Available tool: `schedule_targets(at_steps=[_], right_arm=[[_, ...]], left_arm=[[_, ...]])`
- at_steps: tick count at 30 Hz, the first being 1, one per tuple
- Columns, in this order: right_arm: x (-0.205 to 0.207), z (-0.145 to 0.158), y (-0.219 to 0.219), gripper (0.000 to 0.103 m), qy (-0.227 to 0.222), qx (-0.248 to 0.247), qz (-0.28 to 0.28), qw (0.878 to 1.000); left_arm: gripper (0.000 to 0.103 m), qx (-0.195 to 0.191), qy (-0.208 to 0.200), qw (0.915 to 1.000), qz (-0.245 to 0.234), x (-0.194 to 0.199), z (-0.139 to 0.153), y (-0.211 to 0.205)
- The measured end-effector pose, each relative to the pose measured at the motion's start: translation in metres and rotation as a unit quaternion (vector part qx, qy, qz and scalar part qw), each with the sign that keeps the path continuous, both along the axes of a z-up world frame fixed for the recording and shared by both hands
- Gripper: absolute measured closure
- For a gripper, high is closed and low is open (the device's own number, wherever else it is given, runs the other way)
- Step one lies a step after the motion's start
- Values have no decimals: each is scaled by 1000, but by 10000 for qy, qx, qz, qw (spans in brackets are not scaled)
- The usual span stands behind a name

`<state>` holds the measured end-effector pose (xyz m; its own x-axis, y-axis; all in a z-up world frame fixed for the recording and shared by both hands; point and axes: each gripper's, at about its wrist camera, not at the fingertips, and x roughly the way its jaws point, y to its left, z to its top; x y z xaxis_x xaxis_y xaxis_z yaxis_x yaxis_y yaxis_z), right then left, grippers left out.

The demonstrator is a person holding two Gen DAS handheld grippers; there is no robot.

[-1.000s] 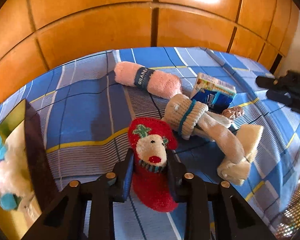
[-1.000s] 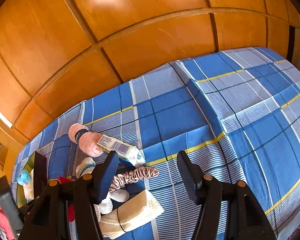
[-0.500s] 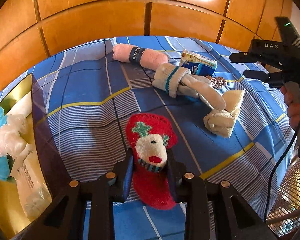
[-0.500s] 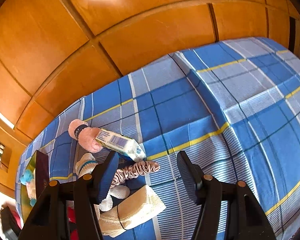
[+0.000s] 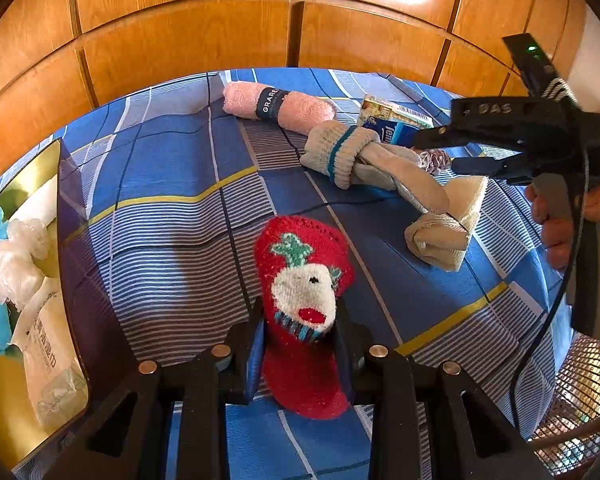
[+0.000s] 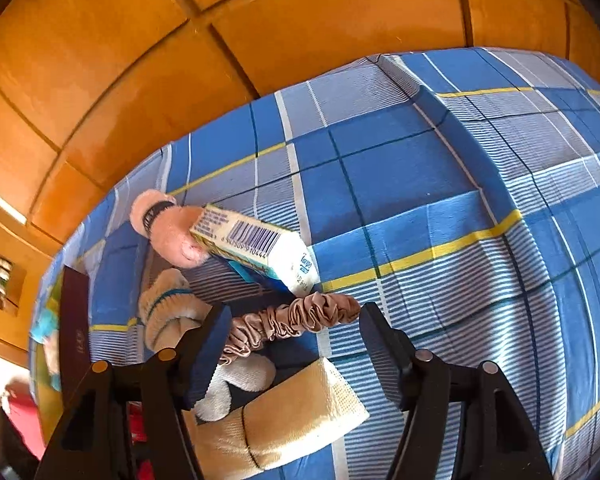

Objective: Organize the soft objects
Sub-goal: 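Grasp the brown scrunchie with the right gripper while left gripper lifts the red sock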

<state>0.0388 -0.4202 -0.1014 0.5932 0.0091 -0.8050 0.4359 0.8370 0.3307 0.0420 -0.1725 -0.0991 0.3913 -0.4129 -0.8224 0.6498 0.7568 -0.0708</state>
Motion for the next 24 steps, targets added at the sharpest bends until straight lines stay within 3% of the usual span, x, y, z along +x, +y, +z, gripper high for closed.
schedule_targets(at_steps=[4,5,6,9,17,24], right_arm=[[7,-9,8,36,141,-277,116,9994],[9,-10,11,50,150,-364,159,9991],[10,-12,14,76,212,-473,236,9984],[12,-14,20,84,326,-693,357,9964],[9,-19,15,81,211,-382,430,9981],[8,-18,25,82,290,-748,618,9949]], left_arm=[[72,-26,38,10000,26,1,0,1],[72,-39,60,10000,40,1,-1,1],[72,-46,67,10000,48,1,-1,1],[71,-57,94,9999,72,2,-1,1],[72,-7,47,9999,90,1,-2,0],[82,3,-192,9998,86,-6,8,1]])
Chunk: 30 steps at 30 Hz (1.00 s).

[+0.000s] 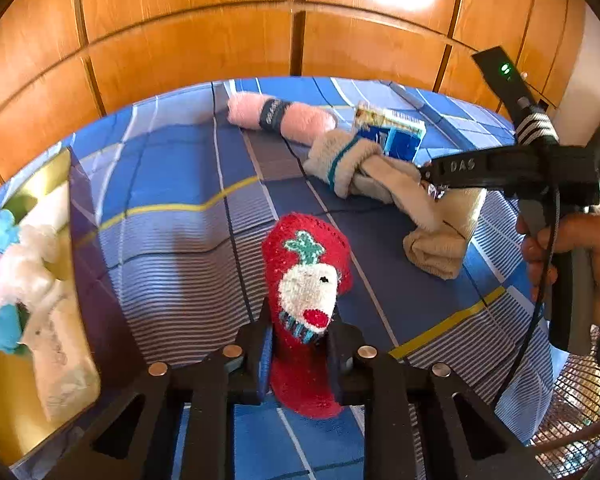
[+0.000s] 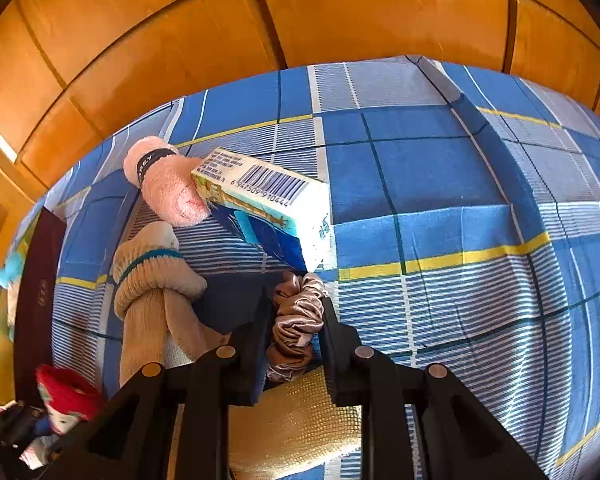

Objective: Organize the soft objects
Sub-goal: 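Grasp the brown scrunchie with the right gripper while left gripper lifts the red sock, then lower the red sock into the gold tray and open the left gripper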

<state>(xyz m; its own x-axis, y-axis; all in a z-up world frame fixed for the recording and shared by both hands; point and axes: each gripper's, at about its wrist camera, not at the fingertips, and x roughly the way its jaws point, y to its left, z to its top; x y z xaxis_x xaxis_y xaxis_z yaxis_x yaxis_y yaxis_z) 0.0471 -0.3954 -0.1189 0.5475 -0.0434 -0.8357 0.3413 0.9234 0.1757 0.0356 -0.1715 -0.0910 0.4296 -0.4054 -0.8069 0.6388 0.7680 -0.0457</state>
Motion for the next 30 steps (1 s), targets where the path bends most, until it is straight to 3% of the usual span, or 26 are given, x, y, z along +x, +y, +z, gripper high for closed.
schedule_targets(at_steps=[8,17,25,30], right_arm=[[0,0,8,83,5,-344,139,9993],[-1,2,14,83,-69,-620,242,9978],[-2,3,18,83,-130,-761,268,9967],[-3,2,22,83,-118,-867,271,9958]], left_arm=[[82,-286,-562,9975,315,-12,52,23],[82,-542,-1108,9830,1362,-5,107,85],[82,-481,-1083,9680,2211,17,109,150],[82,-117,-861,9560,2801,47,88,194]])
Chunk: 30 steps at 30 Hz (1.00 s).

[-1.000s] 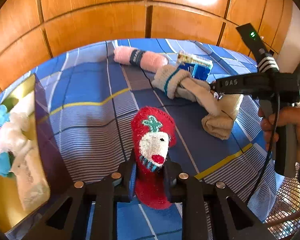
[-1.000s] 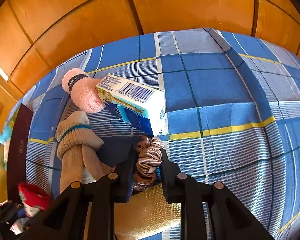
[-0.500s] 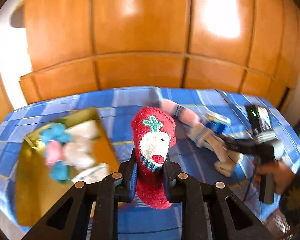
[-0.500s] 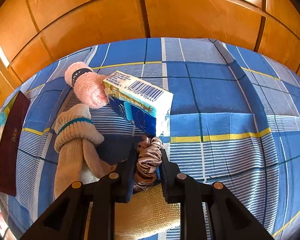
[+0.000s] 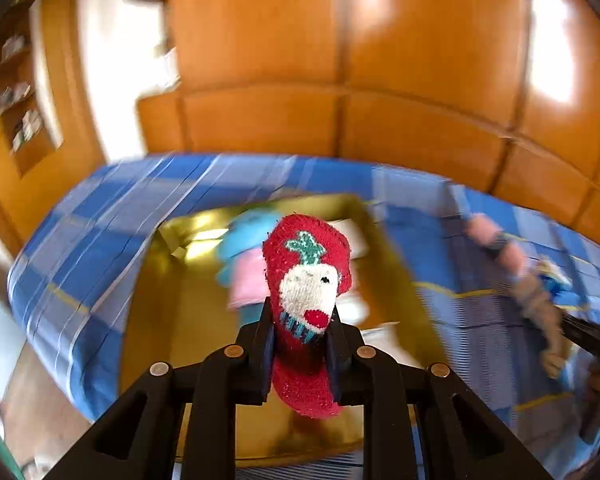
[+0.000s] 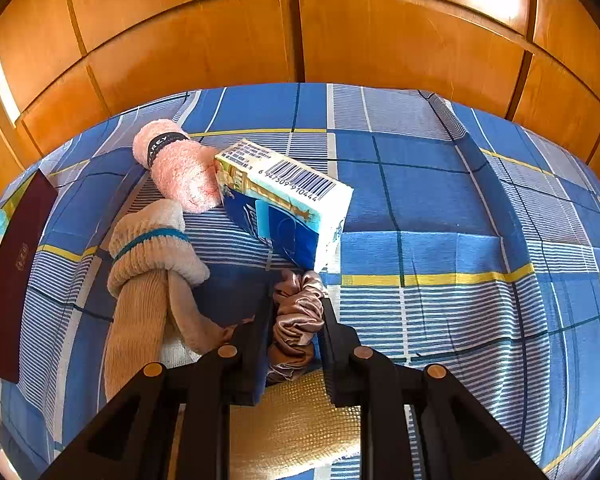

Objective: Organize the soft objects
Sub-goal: 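Lower the red sock into the gold tray and open the left gripper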

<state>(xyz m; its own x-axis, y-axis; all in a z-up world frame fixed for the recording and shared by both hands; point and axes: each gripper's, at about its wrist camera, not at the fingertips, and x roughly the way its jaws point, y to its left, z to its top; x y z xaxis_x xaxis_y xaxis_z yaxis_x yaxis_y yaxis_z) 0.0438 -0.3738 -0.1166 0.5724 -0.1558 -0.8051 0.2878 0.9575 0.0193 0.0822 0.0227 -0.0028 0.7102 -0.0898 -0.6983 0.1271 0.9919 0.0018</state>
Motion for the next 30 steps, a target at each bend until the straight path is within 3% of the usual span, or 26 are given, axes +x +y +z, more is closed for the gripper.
schedule_targets(at_steps=[7,13,20,23,27,30], right_arm=[[-1,-1,0,83,-4,-11,-9,10000],[-1,-1,0,83,-5,-12,-4,10000],[-1,-2,0,83,-7,-14,-3,10000],[-1,-2,0,83,-6,-21,0,10000],[-1,-2,0,83,-3,-51,4,10000],[-1,-3,0,83,-4,-61,8,10000]], left_arm=[[82,-304,932,9910,907,59,-41,75],[82,-419,1248,9851,1107,89,-58,100],[79,-184,1376,9829,1209,122,-73,94],[71,-100,1319,9839,1204,129,-76,94],[46,-116,1222,9844,1262,132,-77,97],[45,-113,982,9860,1341,125,-69,99]])
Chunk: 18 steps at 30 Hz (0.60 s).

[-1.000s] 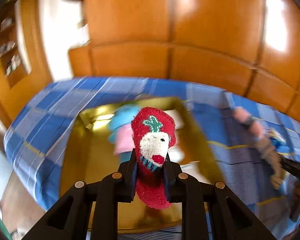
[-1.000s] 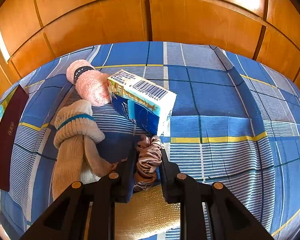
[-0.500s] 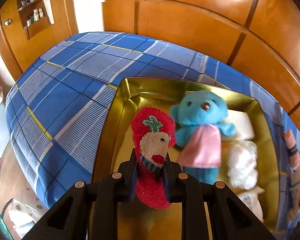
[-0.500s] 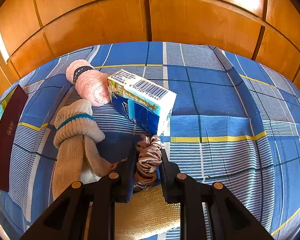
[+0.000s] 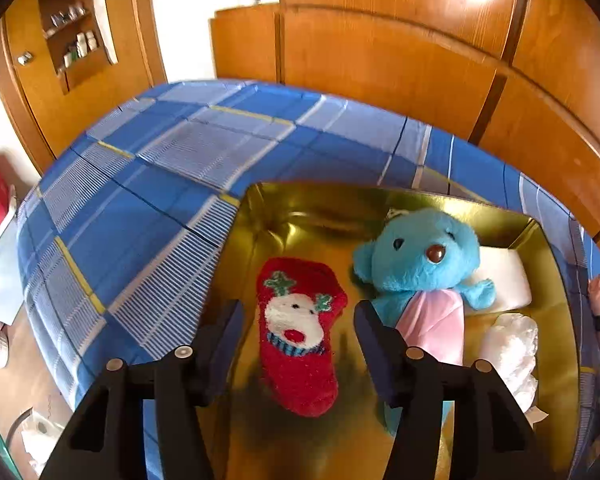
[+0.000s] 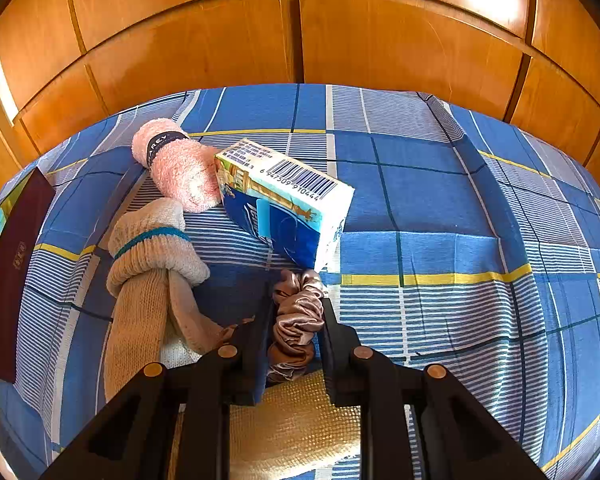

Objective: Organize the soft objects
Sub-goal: 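Lower the red sock into the gold tray and open the left gripper, then lift the scrunchie with the right gripper and swing it toward the tray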

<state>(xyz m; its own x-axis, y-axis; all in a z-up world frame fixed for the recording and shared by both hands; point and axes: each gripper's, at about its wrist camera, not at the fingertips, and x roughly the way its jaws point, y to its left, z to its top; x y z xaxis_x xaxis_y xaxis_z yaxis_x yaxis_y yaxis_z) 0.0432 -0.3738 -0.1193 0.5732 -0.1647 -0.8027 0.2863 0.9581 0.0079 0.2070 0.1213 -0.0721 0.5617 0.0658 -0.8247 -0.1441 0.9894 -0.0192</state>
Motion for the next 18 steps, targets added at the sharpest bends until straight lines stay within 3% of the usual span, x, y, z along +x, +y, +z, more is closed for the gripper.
schedule_targets(at_steps=[12,18], right_arm=[[1,-1,4,83,-5,-130,-1,9999],[0,-1,7,83,0,-234,6,9997]], left_arm=[[41,175,-1087,9936,-246,-84,55,-21],[41,133,-1331,9900,-450,-121,69,-40]])
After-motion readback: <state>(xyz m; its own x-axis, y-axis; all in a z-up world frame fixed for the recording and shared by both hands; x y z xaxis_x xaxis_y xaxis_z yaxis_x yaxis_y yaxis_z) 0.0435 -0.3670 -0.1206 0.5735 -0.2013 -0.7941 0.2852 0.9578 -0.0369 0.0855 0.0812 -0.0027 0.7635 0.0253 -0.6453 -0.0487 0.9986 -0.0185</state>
